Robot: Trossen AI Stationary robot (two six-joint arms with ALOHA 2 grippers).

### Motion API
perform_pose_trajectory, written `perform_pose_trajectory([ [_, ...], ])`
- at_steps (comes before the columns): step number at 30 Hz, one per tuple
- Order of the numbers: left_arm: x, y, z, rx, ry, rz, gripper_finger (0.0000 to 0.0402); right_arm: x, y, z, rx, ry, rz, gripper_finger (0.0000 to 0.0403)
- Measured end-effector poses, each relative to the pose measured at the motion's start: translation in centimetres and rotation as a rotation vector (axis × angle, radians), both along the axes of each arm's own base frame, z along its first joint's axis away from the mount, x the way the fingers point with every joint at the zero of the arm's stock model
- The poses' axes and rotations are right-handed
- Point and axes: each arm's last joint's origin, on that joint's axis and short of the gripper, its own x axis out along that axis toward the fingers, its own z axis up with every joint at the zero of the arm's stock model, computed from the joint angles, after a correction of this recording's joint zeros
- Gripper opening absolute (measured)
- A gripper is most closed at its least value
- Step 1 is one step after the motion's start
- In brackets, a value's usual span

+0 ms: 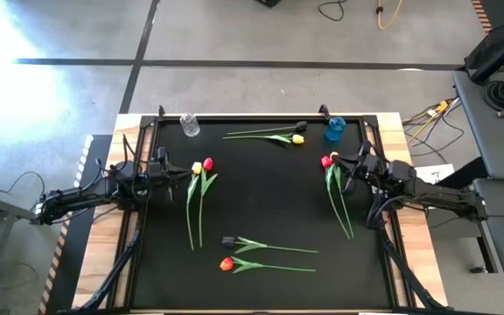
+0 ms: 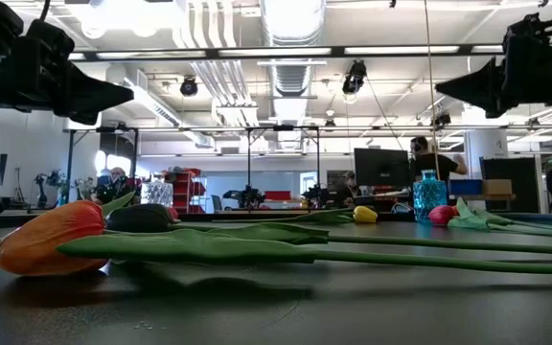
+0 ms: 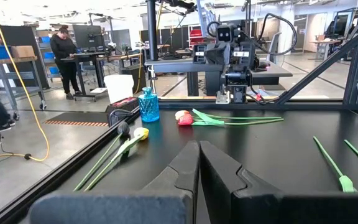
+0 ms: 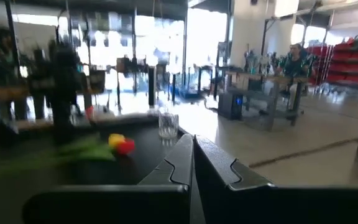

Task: Sort flowers into vase by color
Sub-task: Put the right red tulip into the transparent flower vase

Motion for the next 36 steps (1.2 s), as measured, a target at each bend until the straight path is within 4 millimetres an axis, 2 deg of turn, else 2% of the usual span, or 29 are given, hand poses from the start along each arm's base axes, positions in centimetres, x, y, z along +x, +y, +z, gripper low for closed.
perform_pose_trajectory([
  [3, 0.0, 0.0, 0.0, 0.000, 0.000, 0.000, 0.0000, -0.1, 0.0, 0.7, 0.111, -0.129, 0.033, 0.0009],
  [5, 0.0, 0.0, 0.0, 0.000, 0.000, 0.000, 0.0000, -0.1, 0.1, 1.3, 0.109, -0.198, 0.053, 0.0009],
  [7, 0.0, 0.0, 0.0, 0.000, 0.000, 0.000, 0.0000, 0.1, 0.1, 1.3, 0.105, -0.185, 0.075, 0.0009],
  [12, 0.0, 0.0, 0.1, 0.018, -0.003, 0.006, 0.0000, 1.1, -0.2, 0.7, 0.198, -0.025, 0.052, 0.0009],
  [17, 0.0, 0.0, 0.6, 0.026, -0.054, 0.013, 0.0000, 2.2, -0.8, 0.8, 0.476, 0.192, -0.114, 0.0022],
  [21, -0.1, 0.0, 1.2, 0.037, -0.121, 0.018, 0.0000, 3.1, -0.9, 1.2, 0.638, 0.442, -0.223, 0.0059],
  [27, -0.2, 0.2, 1.6, -0.007, -0.176, 0.064, 0.0000, 5.1, -0.5, 1.1, 0.863, 0.676, -0.346, 0.0149],
  [31, -0.2, 0.2, 1.6, -0.077, -0.193, 0.061, 0.0000, 6.7, -0.3, -0.1, 0.978, 0.790, -0.433, 0.0194],
  [36, -0.2, 0.2, 1.5, -0.126, -0.190, 0.068, 0.0000, 8.3, -0.3, -2.3, 1.125, 0.878, -0.548, 0.0206],
])
